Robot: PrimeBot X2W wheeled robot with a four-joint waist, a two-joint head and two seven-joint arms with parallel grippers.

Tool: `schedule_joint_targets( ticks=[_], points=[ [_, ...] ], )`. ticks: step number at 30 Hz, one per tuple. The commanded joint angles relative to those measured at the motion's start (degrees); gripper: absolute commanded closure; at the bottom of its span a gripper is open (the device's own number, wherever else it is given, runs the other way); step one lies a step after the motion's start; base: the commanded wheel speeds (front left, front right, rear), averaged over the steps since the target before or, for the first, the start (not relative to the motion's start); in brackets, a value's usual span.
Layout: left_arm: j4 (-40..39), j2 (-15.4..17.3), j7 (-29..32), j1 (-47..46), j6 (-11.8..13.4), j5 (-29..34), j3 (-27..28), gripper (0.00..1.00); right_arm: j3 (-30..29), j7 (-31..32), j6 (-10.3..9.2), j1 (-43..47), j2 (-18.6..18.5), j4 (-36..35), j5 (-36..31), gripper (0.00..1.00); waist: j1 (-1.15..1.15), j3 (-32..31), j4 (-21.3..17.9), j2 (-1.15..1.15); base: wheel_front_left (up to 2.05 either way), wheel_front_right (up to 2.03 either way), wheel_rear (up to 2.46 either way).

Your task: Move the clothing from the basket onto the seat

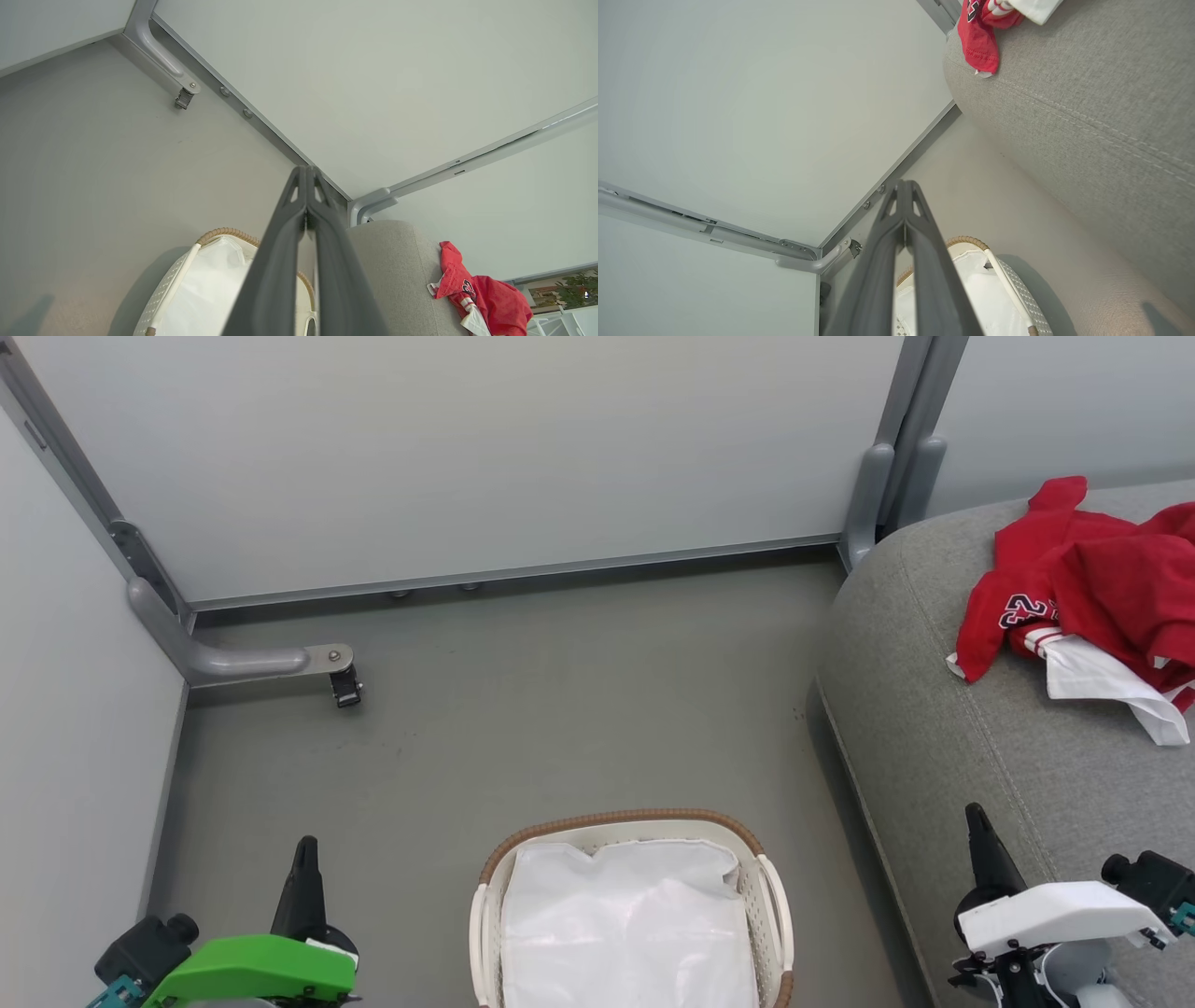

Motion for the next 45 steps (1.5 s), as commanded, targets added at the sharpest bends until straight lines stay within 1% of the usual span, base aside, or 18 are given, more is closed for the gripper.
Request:
schedule_joint_targets(
  ticks=[1,22,45],
  points=[
    [-0.83,0.46,0.40,-1.74,-0.24,-1.49,0.49,1.00,-0.32,0.41,-0.03,-1.42,-0.39,-0.90,1.67,1.00,0.00,0.00,-0.01,0.00,0.00,0.00,0.00],
    [-1.31,0.50,4.05,-3.22,-0.90,-13.28,3.17,1.00,-1.26,4.01,-0.04,-2.03,-0.53,-1.73,14.33,1.00,0.00,-0.07,-0.26,0.00,0.00,0.00,0.00],
    [-1.75,0.46,7.31,-4.38,-1.47,-23.63,5.60,1.00,-2.12,7.16,-0.04,-2.40,-0.63,-2.40,25.57,1.00,0.00,-0.15,-0.53,0.00,0.00,0.00,0.00]
  ],
)
